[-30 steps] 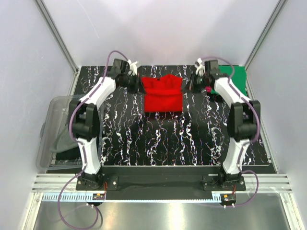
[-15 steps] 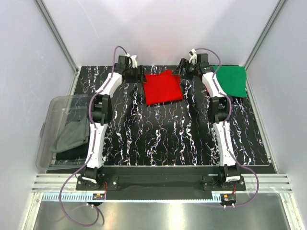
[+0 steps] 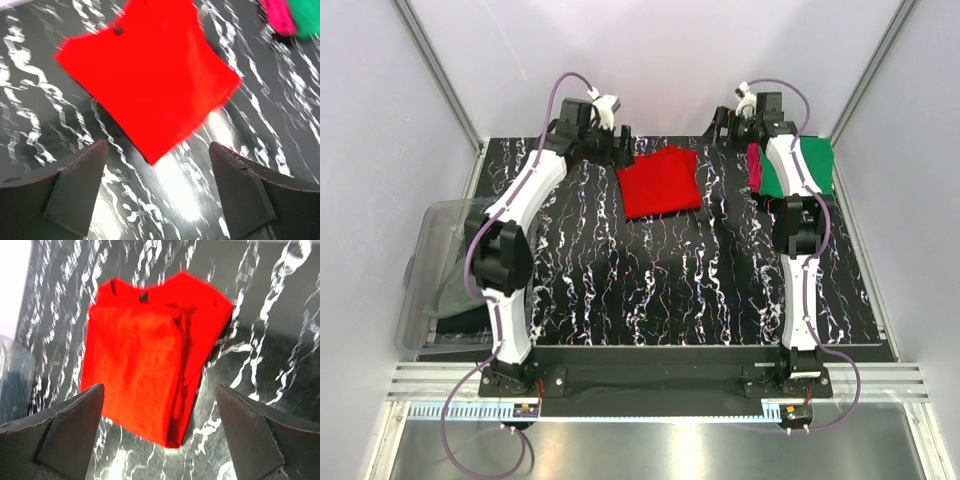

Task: Fold and stack the t-shirts
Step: Fold the tshirt, then neatly place the folded tshirt to the corner

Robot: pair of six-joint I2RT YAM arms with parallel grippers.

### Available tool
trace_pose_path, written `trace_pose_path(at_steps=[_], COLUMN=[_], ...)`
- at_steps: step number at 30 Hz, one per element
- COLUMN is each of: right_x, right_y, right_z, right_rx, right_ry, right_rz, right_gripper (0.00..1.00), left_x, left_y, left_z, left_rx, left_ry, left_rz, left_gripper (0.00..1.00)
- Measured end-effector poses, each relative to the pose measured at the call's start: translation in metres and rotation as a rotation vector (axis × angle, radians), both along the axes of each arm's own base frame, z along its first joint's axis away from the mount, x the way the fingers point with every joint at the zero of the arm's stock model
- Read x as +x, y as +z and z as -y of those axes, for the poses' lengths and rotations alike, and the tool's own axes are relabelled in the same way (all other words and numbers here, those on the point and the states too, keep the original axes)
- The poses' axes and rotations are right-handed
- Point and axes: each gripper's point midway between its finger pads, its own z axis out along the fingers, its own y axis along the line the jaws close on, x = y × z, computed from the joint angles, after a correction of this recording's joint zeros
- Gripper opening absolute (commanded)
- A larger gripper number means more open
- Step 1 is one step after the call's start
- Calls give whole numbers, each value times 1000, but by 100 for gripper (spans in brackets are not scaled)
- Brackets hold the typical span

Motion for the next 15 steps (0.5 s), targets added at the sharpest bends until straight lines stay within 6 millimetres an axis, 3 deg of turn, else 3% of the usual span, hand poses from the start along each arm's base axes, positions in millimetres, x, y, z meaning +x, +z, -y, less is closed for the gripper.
trace_pose_path(at_steps=[3, 9, 12, 15], right_x=[-9, -24, -26, -24], right_y=[-20, -99, -102, -103], right_z=[-3, -5, -10, -12], right_rx=[-8, -10, 33, 46], right_ry=[29, 46, 67, 65], right_rz=[-56, -236, -251, -254], right_gripper=[100, 100, 100, 100], left_x=[-20, -34, -39, -34], left_y=[-10, -94, -127, -146], left_z=[2, -6, -11, -19], left_rx=[-8, 67, 82, 77], left_ry=[-66, -109, -113, -98], left_rz=[-44, -240, -323, -366], left_gripper=[82, 79, 78, 78])
